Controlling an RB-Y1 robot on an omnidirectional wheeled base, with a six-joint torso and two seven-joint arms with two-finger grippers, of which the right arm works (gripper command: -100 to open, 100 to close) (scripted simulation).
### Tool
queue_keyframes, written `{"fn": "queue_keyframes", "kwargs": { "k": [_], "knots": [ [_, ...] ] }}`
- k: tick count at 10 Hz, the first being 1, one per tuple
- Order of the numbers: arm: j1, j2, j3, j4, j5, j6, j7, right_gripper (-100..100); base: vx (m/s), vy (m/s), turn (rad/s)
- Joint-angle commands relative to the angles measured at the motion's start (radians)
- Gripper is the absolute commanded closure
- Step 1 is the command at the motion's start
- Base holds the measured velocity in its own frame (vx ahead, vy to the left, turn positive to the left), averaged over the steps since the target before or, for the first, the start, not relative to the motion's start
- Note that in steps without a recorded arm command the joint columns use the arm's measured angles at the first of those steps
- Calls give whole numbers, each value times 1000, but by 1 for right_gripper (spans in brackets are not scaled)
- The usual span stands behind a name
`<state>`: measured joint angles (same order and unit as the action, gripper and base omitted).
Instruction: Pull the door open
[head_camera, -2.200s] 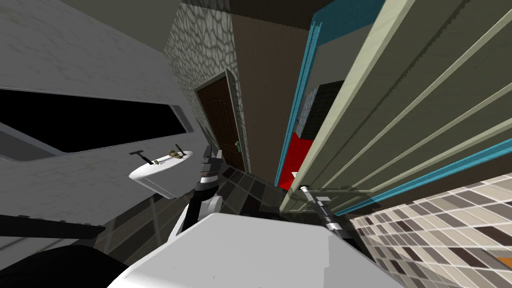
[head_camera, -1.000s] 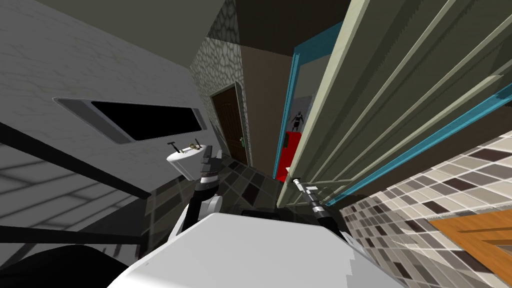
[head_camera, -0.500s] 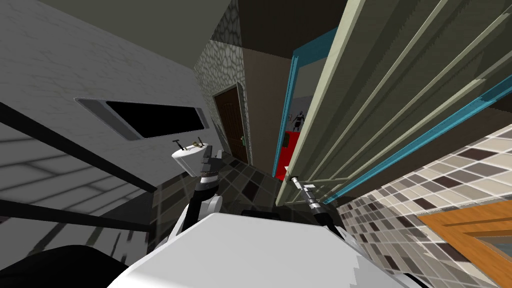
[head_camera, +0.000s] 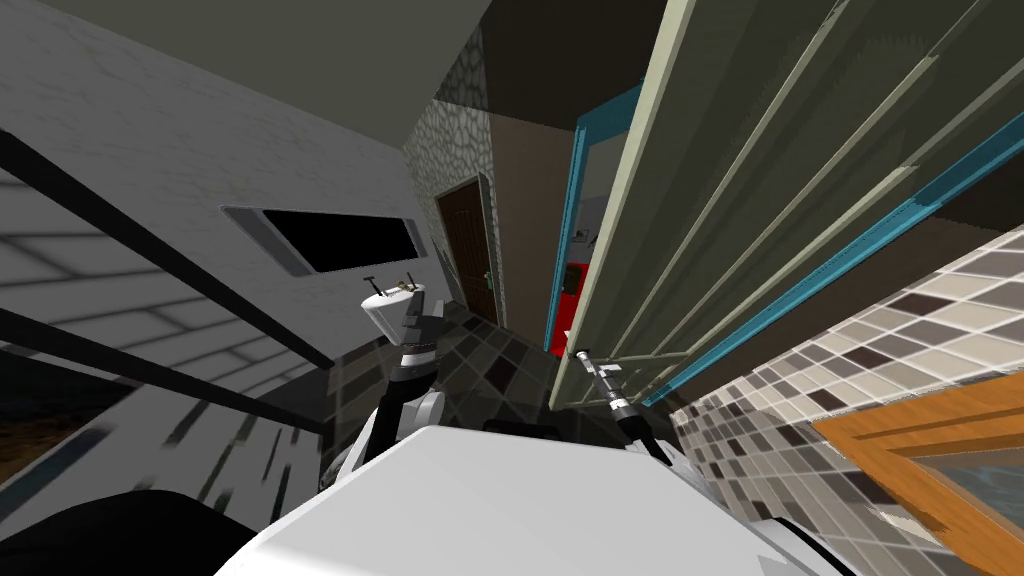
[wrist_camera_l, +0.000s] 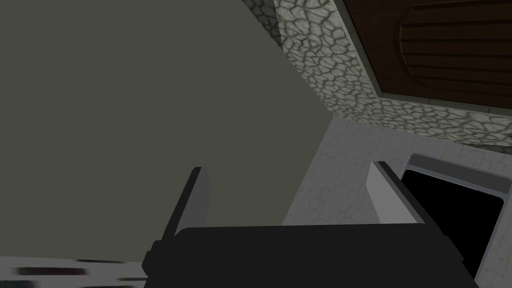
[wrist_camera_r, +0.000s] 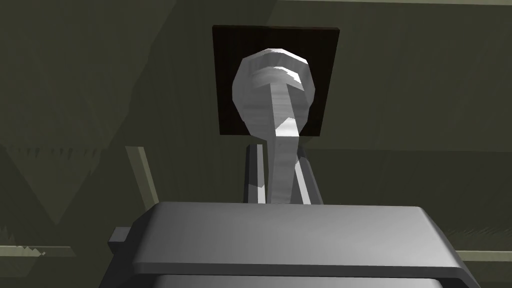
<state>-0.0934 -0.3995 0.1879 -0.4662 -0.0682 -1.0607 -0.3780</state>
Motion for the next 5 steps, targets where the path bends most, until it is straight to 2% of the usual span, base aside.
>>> {"fn": "queue_keyframes", "kwargs": {
  "k": [1,5],
  "knots": [
    [-1,-1,4,-2,8,-4,-5,100,-120,-10,78],
    [-3,-5,17,-6,33,-15,-19,100,-182,-38,76]
  ]
}}
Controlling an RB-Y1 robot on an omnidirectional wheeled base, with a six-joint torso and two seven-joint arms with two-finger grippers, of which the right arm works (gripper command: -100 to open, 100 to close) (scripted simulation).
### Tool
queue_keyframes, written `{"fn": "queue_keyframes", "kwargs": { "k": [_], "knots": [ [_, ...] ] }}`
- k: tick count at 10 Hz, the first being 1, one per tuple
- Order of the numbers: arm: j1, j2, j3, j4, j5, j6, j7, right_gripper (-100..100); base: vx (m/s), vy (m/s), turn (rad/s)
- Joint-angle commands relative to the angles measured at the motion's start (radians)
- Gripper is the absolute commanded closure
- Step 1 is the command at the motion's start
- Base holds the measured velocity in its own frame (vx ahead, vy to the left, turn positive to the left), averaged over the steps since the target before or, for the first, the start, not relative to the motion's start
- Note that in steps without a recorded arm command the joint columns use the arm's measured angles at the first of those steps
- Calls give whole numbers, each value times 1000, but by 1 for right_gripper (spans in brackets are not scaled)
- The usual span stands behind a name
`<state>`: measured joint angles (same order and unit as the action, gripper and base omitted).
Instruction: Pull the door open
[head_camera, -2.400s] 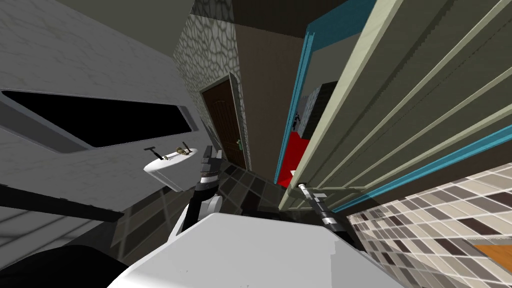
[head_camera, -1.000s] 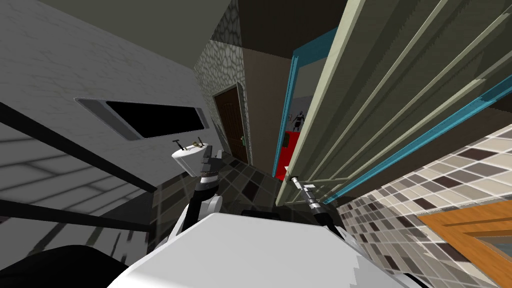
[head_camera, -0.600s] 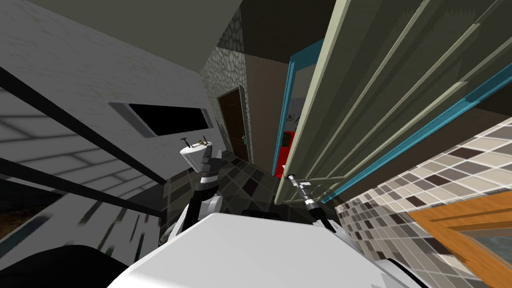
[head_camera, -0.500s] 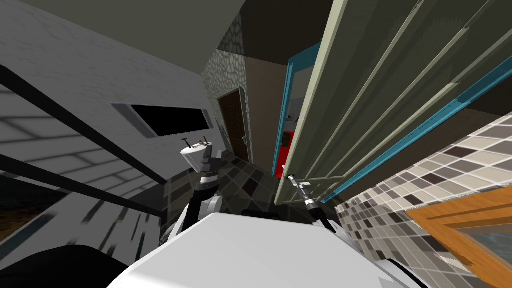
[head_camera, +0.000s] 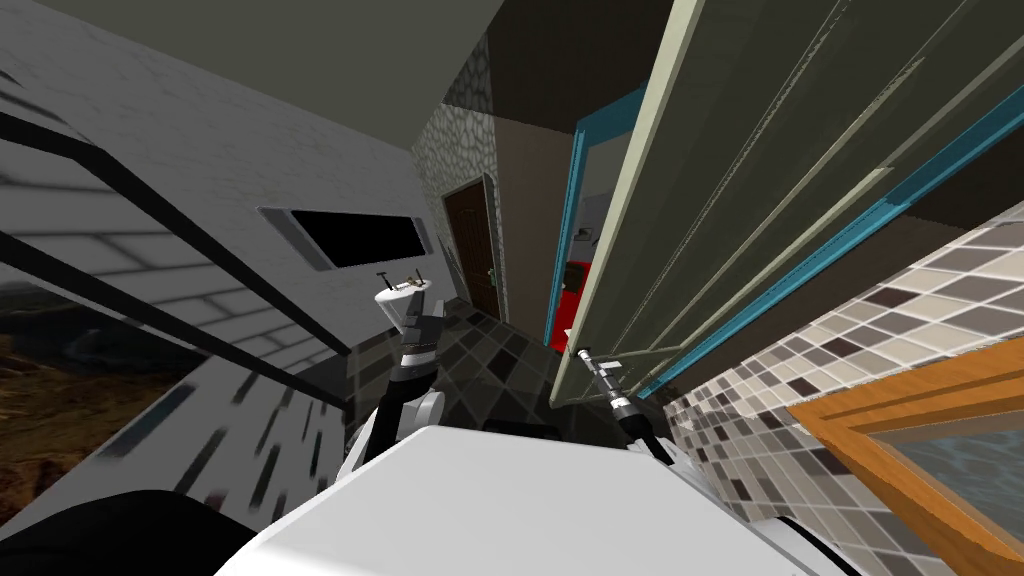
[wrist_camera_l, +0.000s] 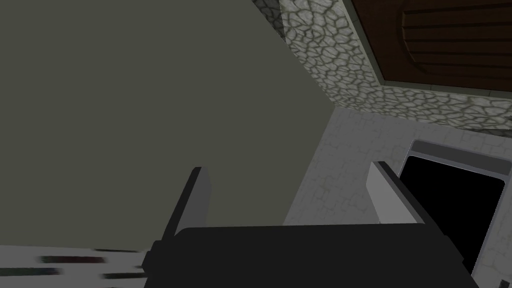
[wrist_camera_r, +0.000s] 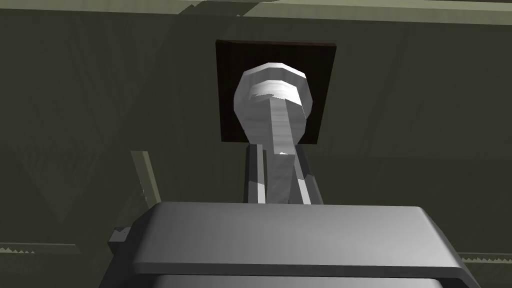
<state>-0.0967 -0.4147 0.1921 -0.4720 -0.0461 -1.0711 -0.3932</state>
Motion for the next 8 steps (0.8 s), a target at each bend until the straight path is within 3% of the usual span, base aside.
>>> {"fn": "queue_keyframes", "kwargs": {
  "k": [1,8],
  "knots": [
    [0,9,17,-1,19,-8,-9,100,-214,-100,103],
    [-1,4,40,-7,57,-29,-33,100,-149,-133,73]
  ]
}}
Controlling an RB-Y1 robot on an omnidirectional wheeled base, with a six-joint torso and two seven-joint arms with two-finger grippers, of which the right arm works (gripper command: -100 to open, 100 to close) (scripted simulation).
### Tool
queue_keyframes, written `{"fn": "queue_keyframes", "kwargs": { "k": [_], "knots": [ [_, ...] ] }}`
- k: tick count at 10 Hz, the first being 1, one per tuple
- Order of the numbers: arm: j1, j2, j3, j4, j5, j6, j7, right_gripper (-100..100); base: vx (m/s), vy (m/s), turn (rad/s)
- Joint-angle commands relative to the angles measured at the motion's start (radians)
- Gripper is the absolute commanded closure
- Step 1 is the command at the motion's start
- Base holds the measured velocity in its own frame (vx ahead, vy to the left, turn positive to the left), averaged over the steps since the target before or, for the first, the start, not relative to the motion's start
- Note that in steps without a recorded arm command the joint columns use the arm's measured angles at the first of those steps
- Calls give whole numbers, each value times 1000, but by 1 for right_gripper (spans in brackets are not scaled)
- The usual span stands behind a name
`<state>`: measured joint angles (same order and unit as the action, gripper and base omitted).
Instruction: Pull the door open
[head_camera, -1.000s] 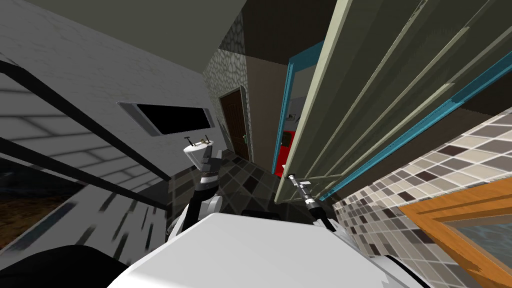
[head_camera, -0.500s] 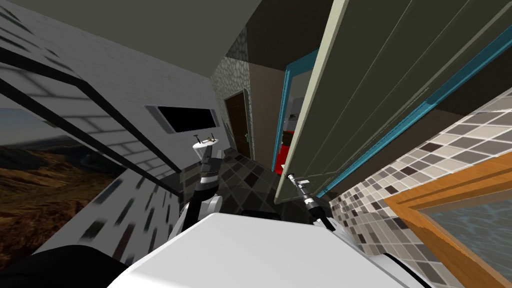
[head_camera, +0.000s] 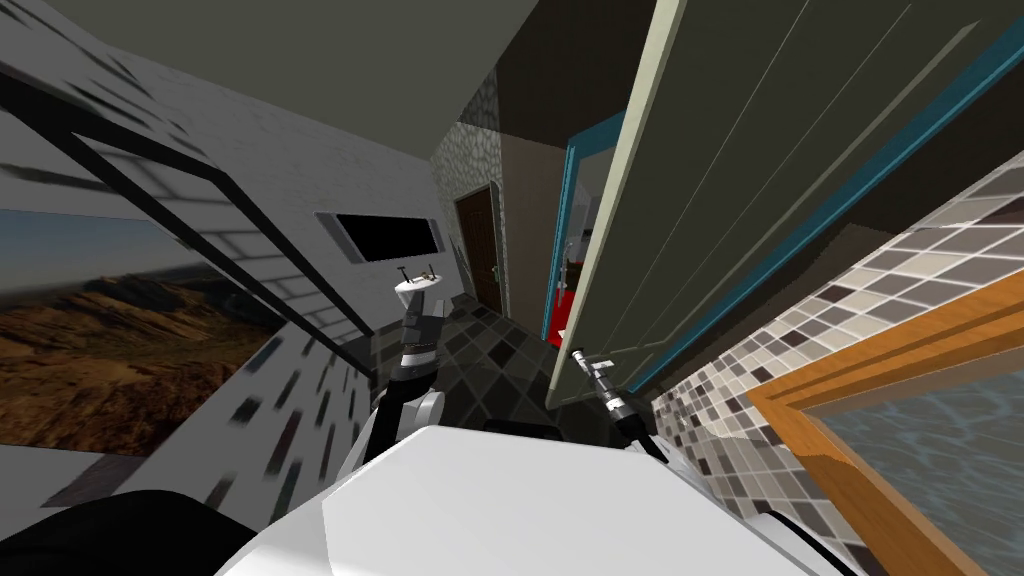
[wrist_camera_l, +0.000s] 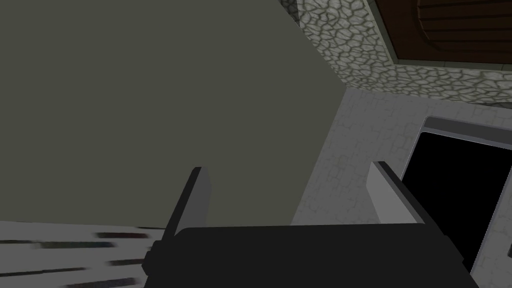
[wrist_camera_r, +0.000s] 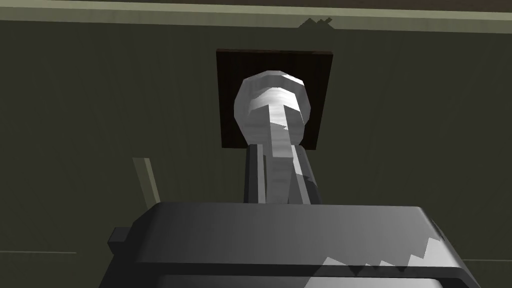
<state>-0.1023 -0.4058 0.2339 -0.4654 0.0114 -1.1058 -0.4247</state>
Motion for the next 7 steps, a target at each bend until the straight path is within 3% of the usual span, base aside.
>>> {"fn": "queue_keyframes", "kwargs": {
  "k": [1,3,4,5,7],
  "knots": [
    [0,0,0,0,0,0,0,100,-28,-33,15],
    [30,-24,27,-2,17,-56,-15,100,-98,24,-31],
    [30,-24,27,-2,17,-56,-15,100,-85,1,-45],
    [45,-37,40,-1,25,-86,-23,100,-68,-23,-24],
    [45,-37,40,-1,25,-86,-23,100,-37,-21,-3]
  ]
}}
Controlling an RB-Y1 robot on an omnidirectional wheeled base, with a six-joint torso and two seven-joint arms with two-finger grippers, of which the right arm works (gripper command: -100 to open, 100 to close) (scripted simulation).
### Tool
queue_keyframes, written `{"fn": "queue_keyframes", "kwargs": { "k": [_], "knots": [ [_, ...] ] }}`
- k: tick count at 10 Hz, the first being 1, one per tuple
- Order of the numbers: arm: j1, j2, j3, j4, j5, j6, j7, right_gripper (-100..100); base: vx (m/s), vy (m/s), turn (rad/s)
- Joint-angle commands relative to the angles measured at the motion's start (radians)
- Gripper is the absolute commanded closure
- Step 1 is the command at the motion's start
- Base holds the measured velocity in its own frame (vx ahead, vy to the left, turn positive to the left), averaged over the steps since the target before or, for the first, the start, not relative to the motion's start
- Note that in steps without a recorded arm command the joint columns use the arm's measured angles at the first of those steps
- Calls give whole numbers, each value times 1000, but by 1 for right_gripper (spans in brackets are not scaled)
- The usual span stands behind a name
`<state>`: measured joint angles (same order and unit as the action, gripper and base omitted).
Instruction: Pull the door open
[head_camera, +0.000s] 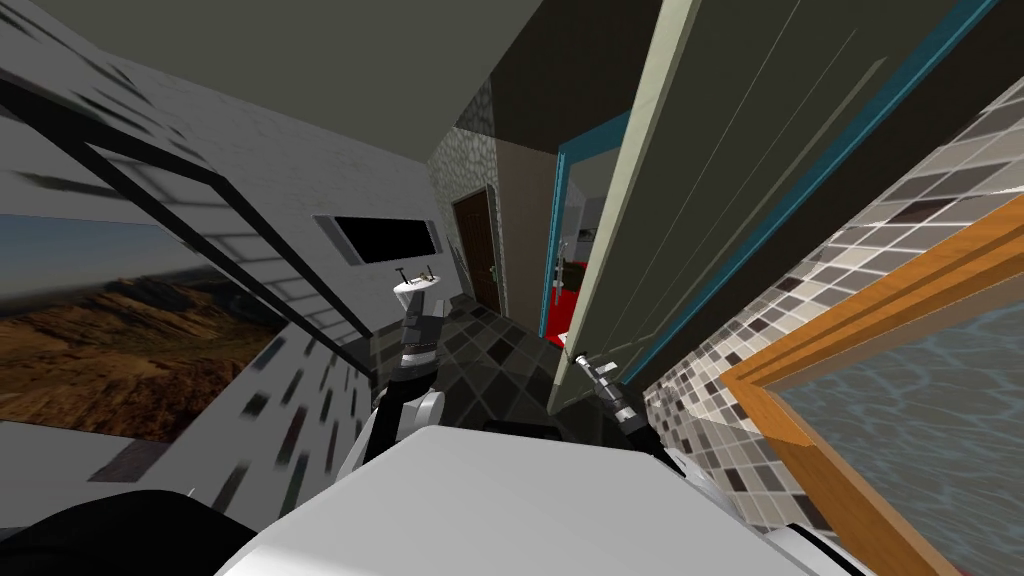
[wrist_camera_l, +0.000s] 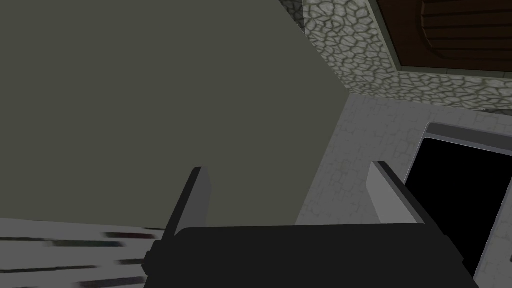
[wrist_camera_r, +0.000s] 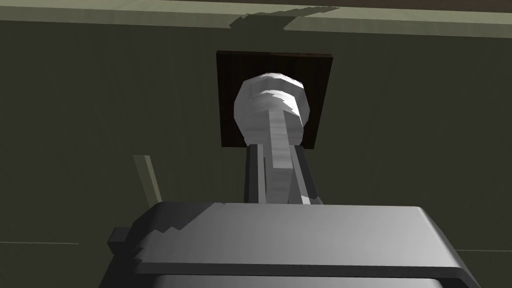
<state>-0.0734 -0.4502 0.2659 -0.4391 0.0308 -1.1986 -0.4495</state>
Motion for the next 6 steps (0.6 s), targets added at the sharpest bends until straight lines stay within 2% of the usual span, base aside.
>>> {"fn": "queue_keyframes", "kwargs": {
  "k": [1,2,3,4,6],
  "knots": [
    [16,7,8,-28,5,7,1,100,-3,-9,2],
    [32,-8,23,-28,14,-27,-7,100,-25,-24,-12],
    [40,-15,30,-28,18,-44,-12,100,-47,-41,-22],
    [40,-15,30,-28,18,-44,-12,100,-36,-32,-9],
    [56,-30,44,-27,27,-77,-20,100,-28,-49,-15]
  ]
}}
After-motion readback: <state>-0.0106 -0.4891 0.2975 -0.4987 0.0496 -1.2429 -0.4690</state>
